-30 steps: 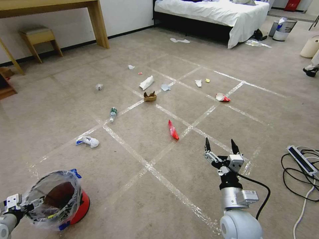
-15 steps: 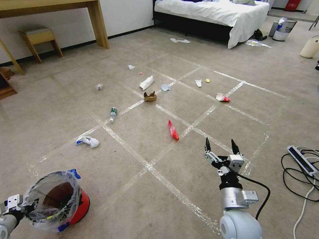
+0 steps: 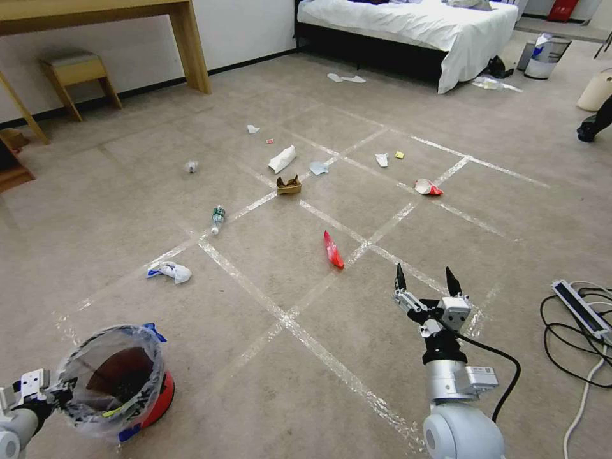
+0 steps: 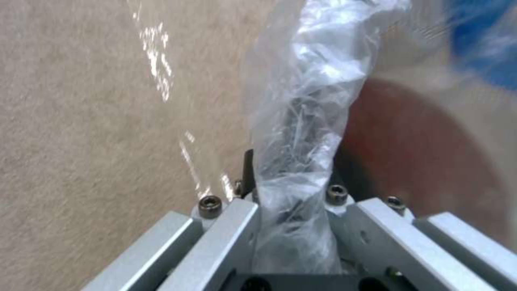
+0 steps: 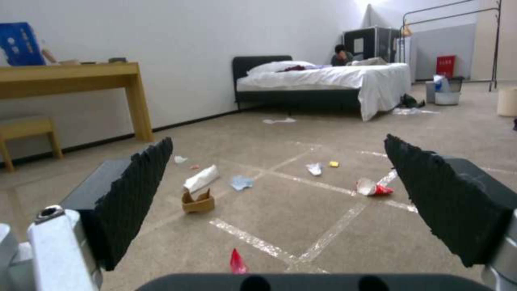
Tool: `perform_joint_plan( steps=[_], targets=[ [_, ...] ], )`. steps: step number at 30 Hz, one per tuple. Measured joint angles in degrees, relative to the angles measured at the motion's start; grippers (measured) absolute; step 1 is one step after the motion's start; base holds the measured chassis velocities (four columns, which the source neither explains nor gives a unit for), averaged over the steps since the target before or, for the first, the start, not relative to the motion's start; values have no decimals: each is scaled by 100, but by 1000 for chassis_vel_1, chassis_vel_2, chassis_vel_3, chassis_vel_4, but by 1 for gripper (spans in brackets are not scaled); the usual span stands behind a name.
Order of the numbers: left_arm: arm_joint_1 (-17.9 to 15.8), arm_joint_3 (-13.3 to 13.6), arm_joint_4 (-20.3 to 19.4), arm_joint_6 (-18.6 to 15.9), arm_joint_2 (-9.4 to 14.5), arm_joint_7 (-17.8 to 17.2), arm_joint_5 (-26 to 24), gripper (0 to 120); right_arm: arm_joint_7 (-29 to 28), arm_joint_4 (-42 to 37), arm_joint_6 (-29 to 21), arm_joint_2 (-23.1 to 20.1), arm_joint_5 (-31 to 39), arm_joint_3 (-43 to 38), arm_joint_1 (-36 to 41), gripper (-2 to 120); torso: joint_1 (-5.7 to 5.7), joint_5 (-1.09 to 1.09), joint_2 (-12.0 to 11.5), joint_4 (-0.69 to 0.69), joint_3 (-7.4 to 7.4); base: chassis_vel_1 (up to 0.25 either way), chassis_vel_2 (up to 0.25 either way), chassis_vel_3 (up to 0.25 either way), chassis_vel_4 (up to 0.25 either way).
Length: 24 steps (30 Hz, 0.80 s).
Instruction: Pick up the trash bin and place the garbage on the floor into it.
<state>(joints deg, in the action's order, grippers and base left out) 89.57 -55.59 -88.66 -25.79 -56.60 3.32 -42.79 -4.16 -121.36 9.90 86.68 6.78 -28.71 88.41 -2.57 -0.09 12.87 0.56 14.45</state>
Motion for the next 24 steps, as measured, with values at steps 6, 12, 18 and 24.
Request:
perform_joint_plan(
  steps=[6,12,18,24],
  targets=[
    [197,-383,-939,-149,-432,-198,-215,1,-21,-51,-15,-55,41,14,9,100,0,7,-1,-5,0,0,0,0,0],
    [154,-561,-2115,-428,-1082,-539,-479,1,-30,-160,-48,-108,75,35,33,100,0,9,0,-3,0,0,0,0,0],
    [94,-408,-2825,-712,-1600,-817,-734,1,-31,-190,-50,-157,83,44,86,100,0,10,0,-4,0,0,0,0,0],
    [138,-116,-3363,-889,-1871,-937,-915,1,-31,-218,-48,-167,84,47,128,100,0,10,0,-4,0,0,0,0,0]
  ],
)
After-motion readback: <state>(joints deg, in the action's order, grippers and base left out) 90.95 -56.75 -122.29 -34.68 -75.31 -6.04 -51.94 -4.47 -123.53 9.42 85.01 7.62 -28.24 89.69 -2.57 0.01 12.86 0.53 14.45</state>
